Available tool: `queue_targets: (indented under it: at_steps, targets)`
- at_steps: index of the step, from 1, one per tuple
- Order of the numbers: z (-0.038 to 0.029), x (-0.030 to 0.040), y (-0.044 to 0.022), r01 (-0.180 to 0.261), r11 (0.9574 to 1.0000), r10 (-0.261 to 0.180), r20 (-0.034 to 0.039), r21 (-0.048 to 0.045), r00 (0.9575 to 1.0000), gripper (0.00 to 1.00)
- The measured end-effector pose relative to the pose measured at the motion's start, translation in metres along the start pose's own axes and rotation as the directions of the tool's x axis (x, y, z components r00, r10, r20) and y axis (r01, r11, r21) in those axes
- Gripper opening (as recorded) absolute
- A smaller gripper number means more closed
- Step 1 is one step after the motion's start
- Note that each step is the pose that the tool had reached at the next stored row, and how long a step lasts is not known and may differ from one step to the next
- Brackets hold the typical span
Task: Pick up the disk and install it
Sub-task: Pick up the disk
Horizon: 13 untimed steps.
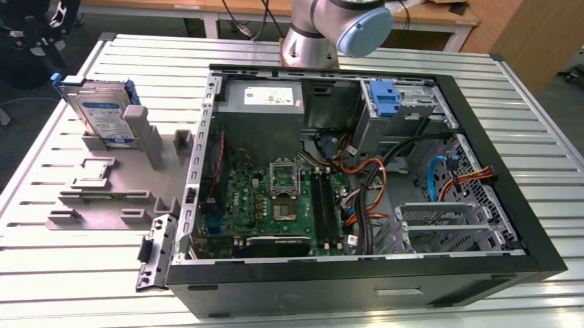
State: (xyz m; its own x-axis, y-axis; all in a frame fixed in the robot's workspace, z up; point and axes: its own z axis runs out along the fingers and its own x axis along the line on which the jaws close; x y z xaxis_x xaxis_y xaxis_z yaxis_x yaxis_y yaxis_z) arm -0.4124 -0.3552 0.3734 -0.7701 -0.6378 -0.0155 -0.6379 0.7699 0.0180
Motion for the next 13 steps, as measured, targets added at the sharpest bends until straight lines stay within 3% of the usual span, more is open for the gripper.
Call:
queue_targets:
  at_steps: [6, 13]
  targets:
    - [0.0001, 0.0000, 0.0000, 0.067, 0.9978, -0.067, -0.0007, -0.0007, 0.9978, 0.10]
    - [0.0003, 0.0000, 0.0000, 0.146, 0.9892, -0.146, -0.0006, -0.0006, 0.9892, 0.10]
